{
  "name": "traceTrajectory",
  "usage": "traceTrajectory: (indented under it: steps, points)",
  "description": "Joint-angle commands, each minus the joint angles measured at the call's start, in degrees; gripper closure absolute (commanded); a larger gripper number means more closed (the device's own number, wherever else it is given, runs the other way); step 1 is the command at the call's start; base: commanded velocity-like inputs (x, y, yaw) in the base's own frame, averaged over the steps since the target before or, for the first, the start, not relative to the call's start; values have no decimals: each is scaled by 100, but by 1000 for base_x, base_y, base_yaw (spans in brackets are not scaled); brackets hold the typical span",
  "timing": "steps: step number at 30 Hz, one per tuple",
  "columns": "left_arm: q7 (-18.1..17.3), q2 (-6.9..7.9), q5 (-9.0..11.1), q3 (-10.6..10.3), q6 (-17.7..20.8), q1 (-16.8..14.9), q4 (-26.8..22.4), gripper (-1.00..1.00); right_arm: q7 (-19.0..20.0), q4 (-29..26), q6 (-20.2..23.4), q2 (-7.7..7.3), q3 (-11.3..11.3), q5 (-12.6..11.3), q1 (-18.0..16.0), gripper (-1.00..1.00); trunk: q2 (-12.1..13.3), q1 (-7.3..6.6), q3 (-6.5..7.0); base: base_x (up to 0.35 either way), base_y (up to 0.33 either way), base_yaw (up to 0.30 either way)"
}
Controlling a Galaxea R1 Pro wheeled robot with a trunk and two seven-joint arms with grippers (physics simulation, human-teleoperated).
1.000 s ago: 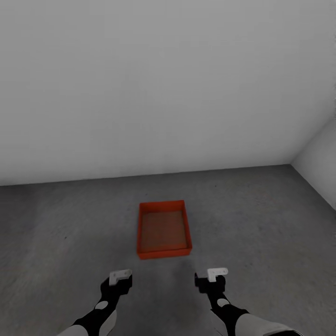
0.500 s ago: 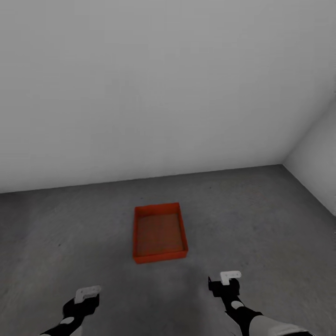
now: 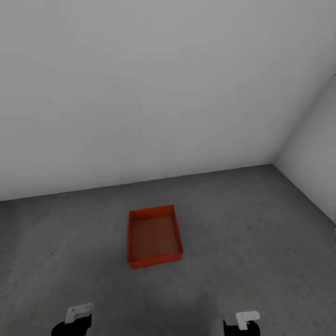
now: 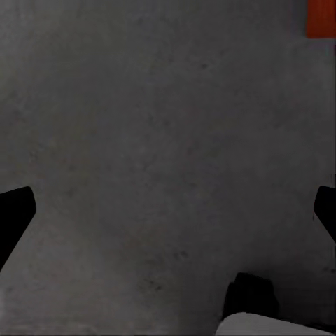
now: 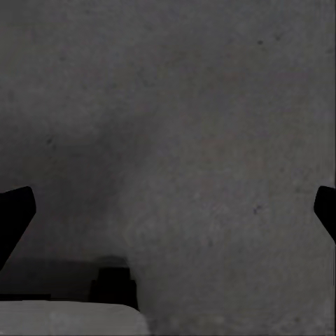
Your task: Move the two storage containers from the living room to the garage. In the garage, place one container on the floor and stack the other container on top of it (either order is fine).
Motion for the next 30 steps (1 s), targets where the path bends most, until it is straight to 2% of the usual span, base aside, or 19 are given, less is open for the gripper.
traceTrajectory:
  steps: [1, 4, 6, 9, 14, 21, 30]
  points:
    - [12, -3, 33, -40, 60, 34, 3, -100, -23, 17, -15, -16, 56, 2, 65, -100, -3, 0, 6, 0, 0, -127]
    - [-14, -17, 34, -38, 909, 283, 4, -100, 109, 22, 286, -215, 57, 3, 289, -100, -3, 0, 30, 0, 0, -128]
    - [-61, -22, 34, -37, 1188, 397, 4, -100, 258, 23, 550, -267, 57, 0, 368, -100, -3, 0, 46, 0, 0, -129]
    - [-140, -25, 34, -37, 1366, 558, 5, -100, 520, 24, 896, -300, 57, -3, 565, -100, -3, 0, 71, 0, 0, -129]
    - [-194, -29, 34, -37, 1463, 803, 5, -100, 765, 24, 1149, -287, 64, 1, 902, -100, -3, 0, 111, 0, 0, -129]
    - [-207, -80, 34, -38, 1484, 1012, 5, -100, 824, 26, 1190, -244, 73, -2, 1222, -100, -3, 0, 168, 0, 0, -129]
    - [-208, -154, 34, -39, 1484, 1048, 5, -100, 811, 26, 1154, -224, 78, 1, 1316, -100, -3, 0, 244, 0, 0, -91]
